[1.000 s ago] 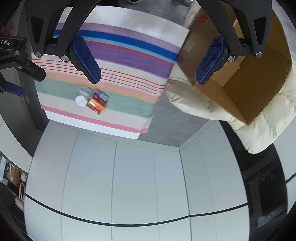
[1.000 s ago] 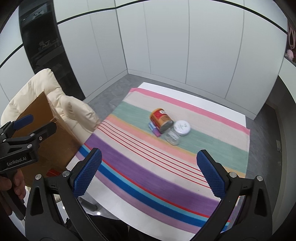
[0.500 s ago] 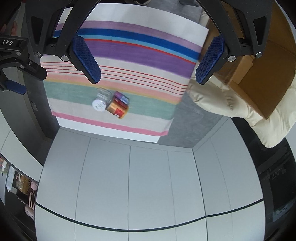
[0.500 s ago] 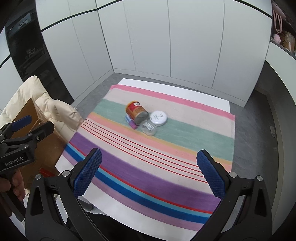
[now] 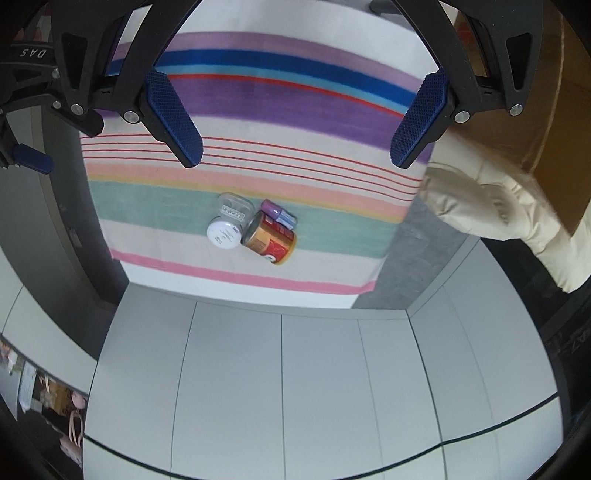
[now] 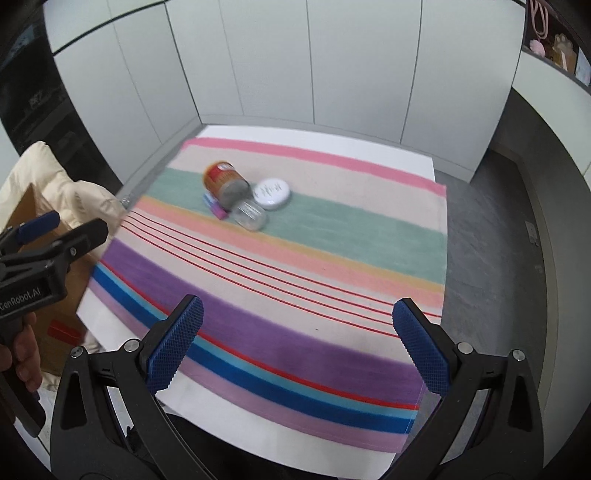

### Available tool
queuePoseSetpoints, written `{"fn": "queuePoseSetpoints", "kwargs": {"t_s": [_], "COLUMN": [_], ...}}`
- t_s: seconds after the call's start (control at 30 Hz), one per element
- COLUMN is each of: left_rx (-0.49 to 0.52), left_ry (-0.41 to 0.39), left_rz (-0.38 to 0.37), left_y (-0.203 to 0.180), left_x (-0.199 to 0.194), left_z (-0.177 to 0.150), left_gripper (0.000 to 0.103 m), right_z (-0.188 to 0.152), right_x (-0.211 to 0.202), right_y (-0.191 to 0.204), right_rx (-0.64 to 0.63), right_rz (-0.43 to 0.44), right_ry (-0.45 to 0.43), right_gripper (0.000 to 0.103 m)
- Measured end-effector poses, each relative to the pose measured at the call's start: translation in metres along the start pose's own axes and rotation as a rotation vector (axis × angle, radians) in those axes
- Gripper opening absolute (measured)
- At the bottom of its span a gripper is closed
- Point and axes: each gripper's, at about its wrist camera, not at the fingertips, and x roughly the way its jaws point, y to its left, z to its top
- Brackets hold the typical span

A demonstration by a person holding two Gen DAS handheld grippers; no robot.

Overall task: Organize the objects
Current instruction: 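Move both open tools back over the striped table, then grasp the purple-capped tube with the left tool while the right tool grasps the white jar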

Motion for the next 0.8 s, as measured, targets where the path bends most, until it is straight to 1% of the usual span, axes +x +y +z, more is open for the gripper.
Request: {"fn": "queuePoseSetpoints", "kwargs": {"t_s": [0.13,0.23,0.33,0.4,0.5,0.67,0.8], "left_rx": [-0.009,-0.004,-0.035,-0.033,-0.019,-0.009,0.019], "left_ry": [0.024,0.051,0.102,0.125,0.142,0.157,0.157], "left_rz": [0.011,0.026,0.007,0.002,-0.008,-0.035,-0.065], "left_y": [-0.001,0.004,0.013,0.014,0.014,0.013,0.006], "left_x": [0.027,0.051,0.08,0.099,0.127,0.161,0.186], "left_z": [0.0,-0.001,-0.003,-0.004,-0.004,0.0,0.007], "left_gripper": [0.099,0.093,0.093,0.091,0.088,0.088,0.088], "right_z": [-0.002,0.0,0.006,0.011,0.019,0.03,0.037], "right_x": [0.027,0.05,0.074,0.092,0.121,0.157,0.179], "right_y": [-0.005,-0.002,0.003,0.002,0.002,0.008,0.008], "right_rx": [0.006,-0.002,-0.012,0.001,0.005,-0.015,-0.019], "right_rz": [0.003,0.018,0.026,0.03,0.041,0.049,0.033], "right_ry": [0.036,0.058,0.067,0.079,0.101,0.115,0.118], "right_gripper": [0.103,0.103,0.103,0.103,0.1,0.1,0.1]}}
